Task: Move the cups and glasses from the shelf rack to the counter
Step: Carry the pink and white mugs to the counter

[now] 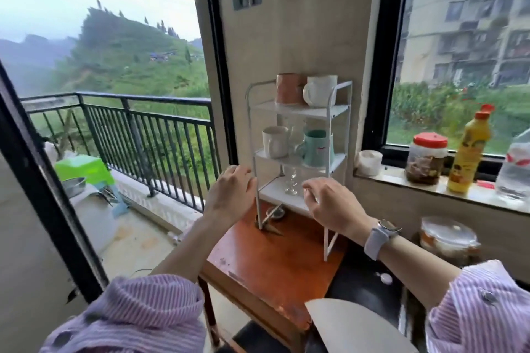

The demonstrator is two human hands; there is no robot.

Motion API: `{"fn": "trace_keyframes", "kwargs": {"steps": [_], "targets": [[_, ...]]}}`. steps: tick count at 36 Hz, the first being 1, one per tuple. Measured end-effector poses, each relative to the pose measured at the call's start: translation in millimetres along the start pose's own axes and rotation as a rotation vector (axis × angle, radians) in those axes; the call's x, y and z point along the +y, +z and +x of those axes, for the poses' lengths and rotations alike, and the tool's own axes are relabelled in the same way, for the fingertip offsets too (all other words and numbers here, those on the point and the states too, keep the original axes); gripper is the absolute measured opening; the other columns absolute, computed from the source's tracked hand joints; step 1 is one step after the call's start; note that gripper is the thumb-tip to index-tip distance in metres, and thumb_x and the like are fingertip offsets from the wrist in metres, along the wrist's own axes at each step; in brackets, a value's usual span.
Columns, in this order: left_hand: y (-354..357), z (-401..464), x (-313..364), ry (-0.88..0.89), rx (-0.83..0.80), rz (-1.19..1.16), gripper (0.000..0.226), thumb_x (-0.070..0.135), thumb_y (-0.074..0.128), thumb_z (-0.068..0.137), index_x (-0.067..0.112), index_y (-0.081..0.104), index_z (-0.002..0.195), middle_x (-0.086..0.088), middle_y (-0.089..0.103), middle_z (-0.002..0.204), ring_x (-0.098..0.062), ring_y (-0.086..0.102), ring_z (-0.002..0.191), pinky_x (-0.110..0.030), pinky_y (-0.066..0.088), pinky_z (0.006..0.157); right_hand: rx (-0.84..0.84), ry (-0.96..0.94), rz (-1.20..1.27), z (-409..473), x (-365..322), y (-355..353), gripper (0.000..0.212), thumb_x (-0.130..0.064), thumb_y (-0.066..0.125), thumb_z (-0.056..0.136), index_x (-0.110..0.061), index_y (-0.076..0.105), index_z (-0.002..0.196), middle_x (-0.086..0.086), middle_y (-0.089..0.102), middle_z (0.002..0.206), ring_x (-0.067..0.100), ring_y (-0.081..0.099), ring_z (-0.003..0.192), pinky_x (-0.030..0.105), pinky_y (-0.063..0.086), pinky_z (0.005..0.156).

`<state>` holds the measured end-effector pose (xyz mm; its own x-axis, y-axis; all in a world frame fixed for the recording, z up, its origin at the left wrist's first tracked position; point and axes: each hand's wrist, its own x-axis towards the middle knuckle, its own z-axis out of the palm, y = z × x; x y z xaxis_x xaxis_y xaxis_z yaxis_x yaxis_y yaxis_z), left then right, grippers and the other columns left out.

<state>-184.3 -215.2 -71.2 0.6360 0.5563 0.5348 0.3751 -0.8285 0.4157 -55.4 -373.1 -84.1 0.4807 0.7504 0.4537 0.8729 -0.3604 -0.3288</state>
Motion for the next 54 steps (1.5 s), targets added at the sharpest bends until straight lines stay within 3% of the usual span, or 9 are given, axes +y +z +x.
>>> {"fn": "trace_keyframes", "kwargs": {"steps": [8, 17, 24, 27, 31, 36, 39, 48, 54], "targets": [[22.3, 118.5, -16.0, 0.016, 0.028, -0.256, 0.026, 0.019, 0.051, 0.09, 0.007, 0.06, 0.112, -0.014, 0.065, 0.113, -0.027, 0.06, 0.103, -0.033, 0.047, 0.089, 0.164, 0.024, 0.069, 109.8, 3.5, -2.9, 0.028, -0.018, 0.04, 0.094, -0.008, 0.059, 0.111, 0.009, 0.065, 0.114, 0.022, 0.059, 0.104, 0.027, 0.042, 0.089], [55.8, 263.8, -34.6, -0.006, -0.061, -0.582, 0.03, 0.024, 0.051, 0.091, 0.01, 0.059, 0.117, -0.006, 0.064, 0.111, -0.018, 0.058, 0.095, -0.022, 0.04, 0.083, 0.384, 0.243, 0.202, 240.9, 12.9, 5.9, 0.037, -0.014, 0.04, 0.094, -0.001, 0.045, 0.128, 0.018, 0.053, 0.13, 0.029, 0.05, 0.119, 0.042, 0.039, 0.102], [83.7, 348.5, -40.0, -0.102, -0.236, -0.864, 0.012, 0.025, 0.054, 0.087, 0.017, 0.063, 0.085, -0.001, 0.056, 0.073, -0.017, 0.053, 0.071, -0.044, 0.053, 0.084, 0.561, 0.576, 0.381, 310.8, 45.5, 7.0, 0.028, -0.021, 0.039, 0.093, -0.003, 0.06, 0.096, 0.009, 0.057, 0.093, 0.024, 0.047, 0.089, 0.028, 0.032, 0.073], [99.5, 368.5, -32.2, -0.149, -0.323, -1.023, 0.019, 0.024, 0.055, 0.088, 0.02, 0.06, 0.07, -0.005, 0.058, 0.079, -0.017, 0.055, 0.073, -0.04, 0.054, 0.08, 0.536, 0.717, 0.584, 324.1, 60.5, -0.5, 0.036, -0.013, 0.043, 0.083, -0.017, 0.053, 0.049, 0.0, 0.055, 0.056, 0.022, 0.05, 0.066, 0.029, 0.041, 0.063], [123.1, 393.3, -22.1, -0.201, -0.43, -1.163, 0.023, 0.025, 0.057, 0.088, 0.016, 0.058, 0.066, -0.001, 0.056, 0.068, -0.015, 0.057, 0.07, -0.033, 0.055, 0.074, 0.455, 0.802, 0.717, 342.1, 73.8, -2.2, 0.027, -0.003, 0.037, 0.073, -0.014, 0.045, 0.05, 0.012, 0.047, 0.067, 0.023, 0.048, 0.066, 0.034, 0.037, 0.07], [129.6, 395.7, -21.8, -0.147, -0.399, -1.154, 0.026, 0.021, 0.061, 0.085, 0.014, 0.06, 0.06, 0.0, 0.056, 0.063, -0.01, 0.055, 0.059, -0.027, 0.058, 0.062, 0.376, 0.787, 0.996, 349.3, 72.6, 5.2, 0.026, -0.025, 0.048, 0.091, -0.007, 0.06, 0.076, 0.008, 0.06, 0.064, 0.021, 0.059, 0.065, 0.03, 0.048, 0.058], [136.7, 399.6, -12.8, -0.091, -0.377, -1.054, 0.019, 0.025, 0.065, 0.083, 0.008, 0.066, 0.075, -0.003, 0.061, 0.07, -0.013, 0.058, 0.063, -0.023, 0.052, 0.056, 0.426, 0.782, 1.02, 360.1, 78.6, 7.8, 0.031, -0.024, 0.049, 0.09, -0.01, 0.054, 0.063, 0.004, 0.051, 0.052, 0.019, 0.047, 0.051, 0.026, 0.038, 0.048], [145.8, 388.4, -0.3, -0.068, -0.27, -1.016, 0.026, 0.025, 0.044, 0.094, 0.007, 0.061, 0.087, -0.013, 0.065, 0.088, -0.028, 0.061, 0.087, -0.037, 0.049, 0.077, 0.476, 0.811, 0.895, 361.1, 85.2, 9.6, 0.035, -0.022, 0.042, 0.088, -0.017, 0.038, 0.054, -0.005, 0.033, 0.031, 0.014, 0.03, 0.035, 0.023, 0.023, 0.043], [145.0, 377.9, -8.6, 0.011, -0.196, -1.038, 0.037, 0.031, 0.039, 0.096, 0.016, 0.043, 0.063, 0.002, 0.042, 0.06, -0.015, 0.038, 0.055, -0.029, 0.031, 0.052, 0.5, 0.758, 0.825, 345.3, 85.2, 11.4, 0.031, -0.023, 0.04, 0.086, -0.022, 0.033, 0.055, -0.006, 0.032, 0.039, 0.013, 0.029, 0.039, 0.023, 0.019, 0.044]]}}
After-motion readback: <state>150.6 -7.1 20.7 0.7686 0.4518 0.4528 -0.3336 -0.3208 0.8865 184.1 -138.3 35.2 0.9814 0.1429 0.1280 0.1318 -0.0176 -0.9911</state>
